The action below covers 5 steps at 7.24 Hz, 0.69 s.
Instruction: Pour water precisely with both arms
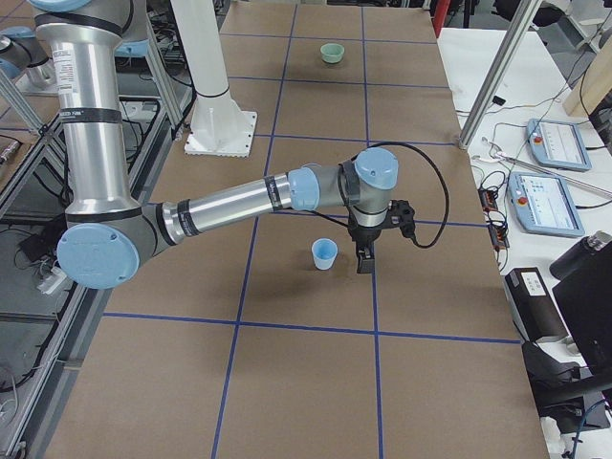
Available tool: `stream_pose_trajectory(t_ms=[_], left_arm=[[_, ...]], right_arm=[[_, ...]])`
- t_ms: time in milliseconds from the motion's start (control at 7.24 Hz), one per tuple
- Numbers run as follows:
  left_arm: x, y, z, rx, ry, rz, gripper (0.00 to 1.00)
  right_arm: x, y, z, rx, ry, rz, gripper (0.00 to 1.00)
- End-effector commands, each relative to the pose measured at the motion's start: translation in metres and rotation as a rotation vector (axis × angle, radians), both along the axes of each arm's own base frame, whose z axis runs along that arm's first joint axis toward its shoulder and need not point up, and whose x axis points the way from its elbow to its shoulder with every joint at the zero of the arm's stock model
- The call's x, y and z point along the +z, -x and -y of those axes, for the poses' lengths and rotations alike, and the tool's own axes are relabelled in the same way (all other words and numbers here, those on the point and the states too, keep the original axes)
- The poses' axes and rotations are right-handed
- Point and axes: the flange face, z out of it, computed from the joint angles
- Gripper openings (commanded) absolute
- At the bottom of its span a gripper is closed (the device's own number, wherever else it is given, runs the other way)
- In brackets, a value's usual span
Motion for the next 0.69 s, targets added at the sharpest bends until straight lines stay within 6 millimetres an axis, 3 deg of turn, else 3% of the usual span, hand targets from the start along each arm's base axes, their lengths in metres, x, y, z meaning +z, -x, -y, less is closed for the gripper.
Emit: stream_pose_trajectory(t_ms=[0, 415, 553], left_arm=[[-0.001, 0.007, 0.006, 0.001, -0.018, -0.002, 1.0], [-0.003, 0.006, 0.013, 0.02, -0.027, -0.005, 1.0], [-0.005, 0.006, 0.014, 0.019, -0.024, -0.006, 1.0]], right_arm=[[0.022, -0.002, -0.003, 0.005, 0.053, -0.004, 0.99], [0.053, -0.006, -0.017, 0.011, 0.107, -0.007, 0.99], [0.053, -0.006, -0.018, 0.01, 0.107, -0.009, 0.99]])
